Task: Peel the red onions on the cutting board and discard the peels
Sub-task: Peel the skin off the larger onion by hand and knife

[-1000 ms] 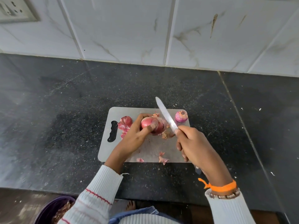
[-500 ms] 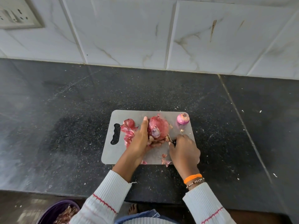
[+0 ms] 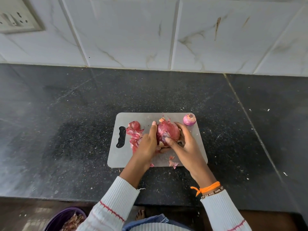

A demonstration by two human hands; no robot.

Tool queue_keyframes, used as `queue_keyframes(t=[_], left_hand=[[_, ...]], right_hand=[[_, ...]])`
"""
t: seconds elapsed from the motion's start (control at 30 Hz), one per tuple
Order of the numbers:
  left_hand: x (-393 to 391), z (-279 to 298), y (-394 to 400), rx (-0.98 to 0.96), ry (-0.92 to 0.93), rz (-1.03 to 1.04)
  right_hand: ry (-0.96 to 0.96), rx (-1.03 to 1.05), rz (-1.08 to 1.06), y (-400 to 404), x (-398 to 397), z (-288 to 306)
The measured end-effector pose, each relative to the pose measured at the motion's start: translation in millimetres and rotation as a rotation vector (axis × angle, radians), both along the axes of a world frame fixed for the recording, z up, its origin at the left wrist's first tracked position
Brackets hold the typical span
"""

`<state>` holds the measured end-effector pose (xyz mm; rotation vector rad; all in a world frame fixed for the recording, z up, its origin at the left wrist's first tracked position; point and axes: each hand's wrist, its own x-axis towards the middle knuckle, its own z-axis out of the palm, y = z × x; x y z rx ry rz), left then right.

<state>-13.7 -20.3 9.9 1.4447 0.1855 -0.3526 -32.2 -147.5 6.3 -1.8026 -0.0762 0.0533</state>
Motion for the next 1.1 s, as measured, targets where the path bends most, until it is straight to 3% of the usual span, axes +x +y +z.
queue_keyframes(t=[0.2,0.47,0.73,1.1], left_hand=[[4.6,1.0,5.7,0.147,-0.194,0.05],[4.4,-2.9,8.0,0.04,-0.201,0.045],[6.9,-3.0,4.2,0.114,-0.268,0.133],[12.5,-6.1,6.7,0.201,-0.251,0.202]], right_hand=[[-0.028,-0.008,-0.034,-3.4,0.5,-8.4],[-0.016,0.007,-0.039,-7.6,-0.2,-12.4],[0.031,0.078,-0.018,-6.4,-1.0,-15.7],[0.209,0.482,0.122,-15.8,-3.2,-16.6]])
